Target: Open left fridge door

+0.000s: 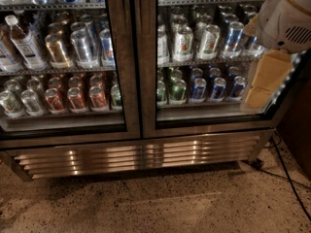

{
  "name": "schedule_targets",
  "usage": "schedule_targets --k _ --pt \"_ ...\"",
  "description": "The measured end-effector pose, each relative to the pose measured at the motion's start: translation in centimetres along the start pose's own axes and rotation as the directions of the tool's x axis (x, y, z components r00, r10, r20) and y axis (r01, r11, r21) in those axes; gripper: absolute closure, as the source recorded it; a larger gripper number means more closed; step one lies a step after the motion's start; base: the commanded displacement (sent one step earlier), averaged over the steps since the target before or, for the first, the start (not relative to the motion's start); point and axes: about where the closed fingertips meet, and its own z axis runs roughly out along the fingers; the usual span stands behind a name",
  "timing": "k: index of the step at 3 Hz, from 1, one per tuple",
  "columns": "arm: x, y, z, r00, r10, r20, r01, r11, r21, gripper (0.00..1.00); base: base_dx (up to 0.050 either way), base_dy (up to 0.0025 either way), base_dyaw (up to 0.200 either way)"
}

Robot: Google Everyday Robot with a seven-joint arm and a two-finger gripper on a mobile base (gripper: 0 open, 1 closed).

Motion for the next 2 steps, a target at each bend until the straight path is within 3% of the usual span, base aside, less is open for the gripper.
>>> schedule_targets --k 2 --pt "-3.5 0.2 6.2 0.995 -0.079 -0.056 0.078 0.9965 -0.031 0.0 0.0 0.0 0.0"
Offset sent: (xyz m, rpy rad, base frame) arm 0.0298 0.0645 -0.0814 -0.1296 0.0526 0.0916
